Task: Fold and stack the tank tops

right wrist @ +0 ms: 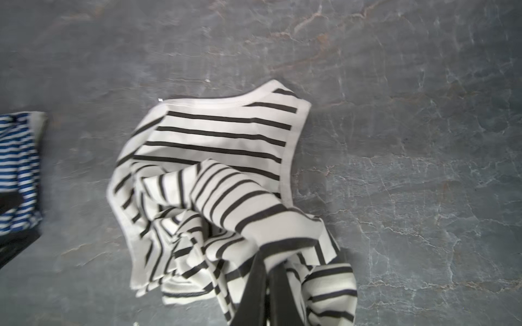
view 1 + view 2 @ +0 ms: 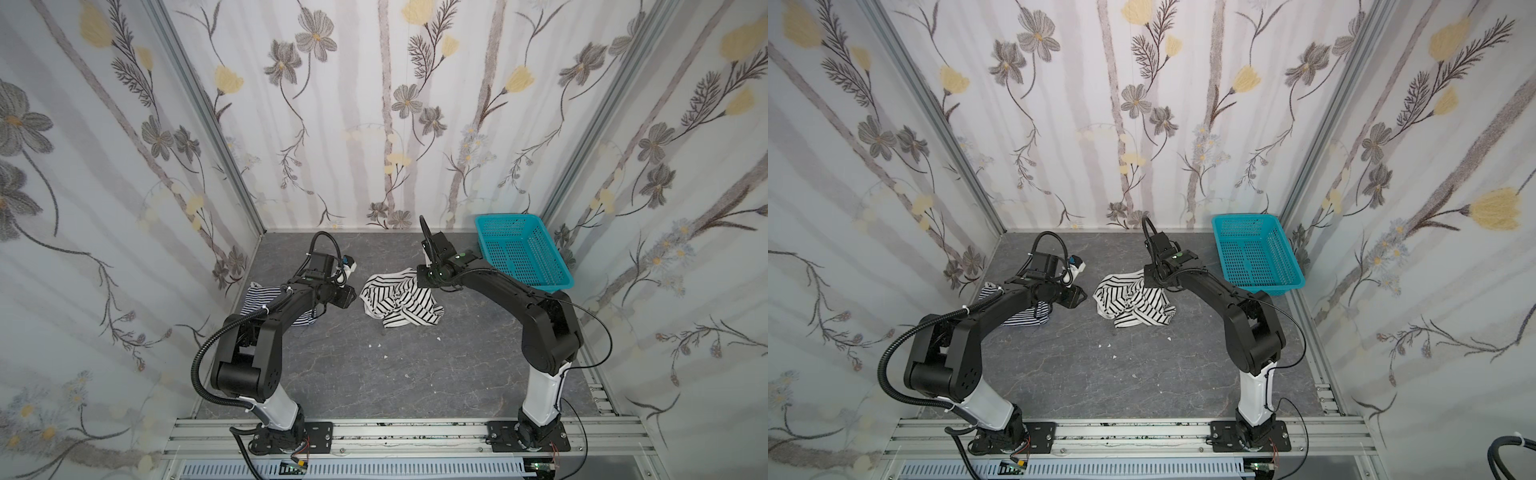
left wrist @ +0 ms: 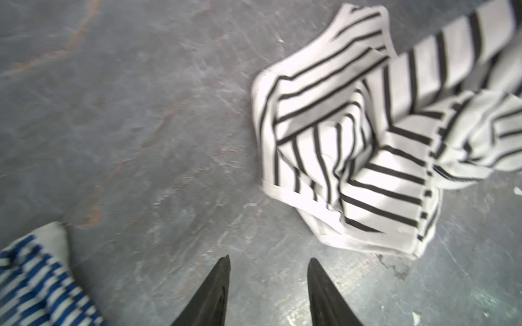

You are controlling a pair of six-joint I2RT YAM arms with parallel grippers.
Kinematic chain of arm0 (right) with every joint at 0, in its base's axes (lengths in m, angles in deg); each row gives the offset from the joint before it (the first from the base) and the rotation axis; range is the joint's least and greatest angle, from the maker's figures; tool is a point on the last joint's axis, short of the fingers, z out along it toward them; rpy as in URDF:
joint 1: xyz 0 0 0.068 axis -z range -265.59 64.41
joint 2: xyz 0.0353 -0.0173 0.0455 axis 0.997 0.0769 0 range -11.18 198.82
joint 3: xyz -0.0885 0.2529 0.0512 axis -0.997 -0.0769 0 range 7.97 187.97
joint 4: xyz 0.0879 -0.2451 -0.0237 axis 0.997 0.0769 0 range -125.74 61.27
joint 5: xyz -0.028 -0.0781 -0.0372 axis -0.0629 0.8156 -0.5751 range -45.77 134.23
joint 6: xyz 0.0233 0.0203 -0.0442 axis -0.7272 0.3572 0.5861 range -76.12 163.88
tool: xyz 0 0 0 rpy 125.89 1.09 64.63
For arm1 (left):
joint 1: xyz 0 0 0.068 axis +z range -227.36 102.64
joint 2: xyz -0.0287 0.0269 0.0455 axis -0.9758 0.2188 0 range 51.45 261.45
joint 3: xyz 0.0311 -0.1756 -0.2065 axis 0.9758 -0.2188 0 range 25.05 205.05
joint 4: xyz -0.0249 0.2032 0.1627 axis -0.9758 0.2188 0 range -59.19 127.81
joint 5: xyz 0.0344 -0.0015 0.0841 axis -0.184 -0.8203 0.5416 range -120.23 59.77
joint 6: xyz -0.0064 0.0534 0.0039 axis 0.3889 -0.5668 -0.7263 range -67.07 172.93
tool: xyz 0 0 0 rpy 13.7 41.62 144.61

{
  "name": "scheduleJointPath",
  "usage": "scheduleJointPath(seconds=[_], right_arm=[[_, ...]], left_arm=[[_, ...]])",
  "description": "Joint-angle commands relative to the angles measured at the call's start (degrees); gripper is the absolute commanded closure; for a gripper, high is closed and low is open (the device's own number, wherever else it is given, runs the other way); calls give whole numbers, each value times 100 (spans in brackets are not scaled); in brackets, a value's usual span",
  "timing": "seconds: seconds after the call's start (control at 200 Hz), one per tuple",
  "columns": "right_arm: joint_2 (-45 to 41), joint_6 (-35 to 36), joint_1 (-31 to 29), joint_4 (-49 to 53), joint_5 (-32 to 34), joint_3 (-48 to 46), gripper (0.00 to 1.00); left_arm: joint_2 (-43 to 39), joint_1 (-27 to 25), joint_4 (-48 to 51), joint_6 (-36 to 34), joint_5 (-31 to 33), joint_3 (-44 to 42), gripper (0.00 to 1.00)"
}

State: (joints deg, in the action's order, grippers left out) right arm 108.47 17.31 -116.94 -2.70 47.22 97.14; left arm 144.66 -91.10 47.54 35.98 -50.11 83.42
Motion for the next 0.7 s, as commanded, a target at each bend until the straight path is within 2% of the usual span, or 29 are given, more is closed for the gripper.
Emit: scheduleJointPath(seconds=[0.0, 0.085, 0.105, 0.2, 0.27, 0.355, 0.55, 0.695], right_arm=[[187, -204, 218, -350, 541, -135, 100], [234, -234, 274, -469, 503, -233, 100], [229, -230, 277, -492, 462, -253, 97], [-28, -230, 228, -833, 90, -595, 70], [-336, -235, 166, -954, 23, -821, 57], [-709, -272, 106, -971, 72, -1060, 50], [-1586, -417, -10, -1012, 150, -1779, 45], [-1855, -484, -92, -1158, -32, -2298, 45]], left_arm=[[-105, -253, -12, -325, -165, -190, 53], [-121, -465, -8, -464, -172, -349, 52], [-132, -509, 4, -487, -196, -378, 52], [-178, -668, 6, -550, -325, -512, 49], [-219, -792, 14, -590, -430, -559, 48], [-295, -964, 27, -688, -549, -617, 46], [-92, -1380, 23, -696, -532, -553, 44], [80, -1500, 7, -606, -715, -341, 43]])
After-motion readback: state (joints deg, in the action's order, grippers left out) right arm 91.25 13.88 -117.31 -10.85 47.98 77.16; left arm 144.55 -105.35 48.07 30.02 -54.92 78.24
